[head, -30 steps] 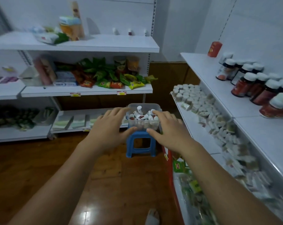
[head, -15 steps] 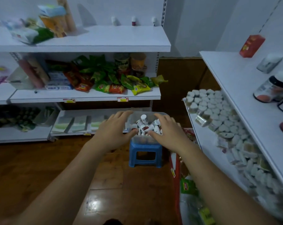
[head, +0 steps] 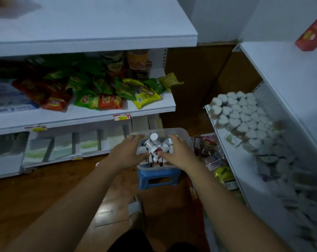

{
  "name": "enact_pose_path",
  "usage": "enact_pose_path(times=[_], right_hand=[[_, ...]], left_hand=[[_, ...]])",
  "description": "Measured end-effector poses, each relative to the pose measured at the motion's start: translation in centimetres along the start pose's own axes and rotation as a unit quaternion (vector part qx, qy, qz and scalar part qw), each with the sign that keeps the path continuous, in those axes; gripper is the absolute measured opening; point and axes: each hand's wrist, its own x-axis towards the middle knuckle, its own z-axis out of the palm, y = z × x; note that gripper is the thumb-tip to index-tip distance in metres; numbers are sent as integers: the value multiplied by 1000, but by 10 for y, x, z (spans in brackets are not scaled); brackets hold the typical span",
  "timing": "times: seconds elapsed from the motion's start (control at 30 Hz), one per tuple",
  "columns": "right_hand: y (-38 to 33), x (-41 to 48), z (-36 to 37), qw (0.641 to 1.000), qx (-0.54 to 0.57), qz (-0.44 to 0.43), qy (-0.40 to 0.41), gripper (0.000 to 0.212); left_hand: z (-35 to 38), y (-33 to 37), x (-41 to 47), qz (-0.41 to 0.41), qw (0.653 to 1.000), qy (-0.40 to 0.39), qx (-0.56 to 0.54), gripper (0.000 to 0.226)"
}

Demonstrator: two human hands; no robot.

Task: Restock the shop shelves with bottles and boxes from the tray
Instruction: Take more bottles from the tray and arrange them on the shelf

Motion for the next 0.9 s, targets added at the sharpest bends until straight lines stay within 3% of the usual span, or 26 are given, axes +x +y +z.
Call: enact_pose_path(times=[0.23,0.4,0.5,0.6,0.8,0.9], right_hand=[[40,75,62,993,73,94,-15,97],[101,138,130,990,38,123,-48,100],[118,172,156,993,-13,98,-69,95],[130,200,176,991,-90,45,-86,91],[154,233,205,967,-235,-56,-77,80],[159,240,208,959,-260,-85,-68,78]], left_hand=[[55,-36,93,-7,991,-129,-31,74],[116,-55,139,-3,979,-181,98,58],[152,-67,169,24,948,-181,263,51],[182,-67,203,31,914,-203,351,45],[214,-82,242,14,890,-219,399,68],[211,-84,247,20,898,-220,381,58]])
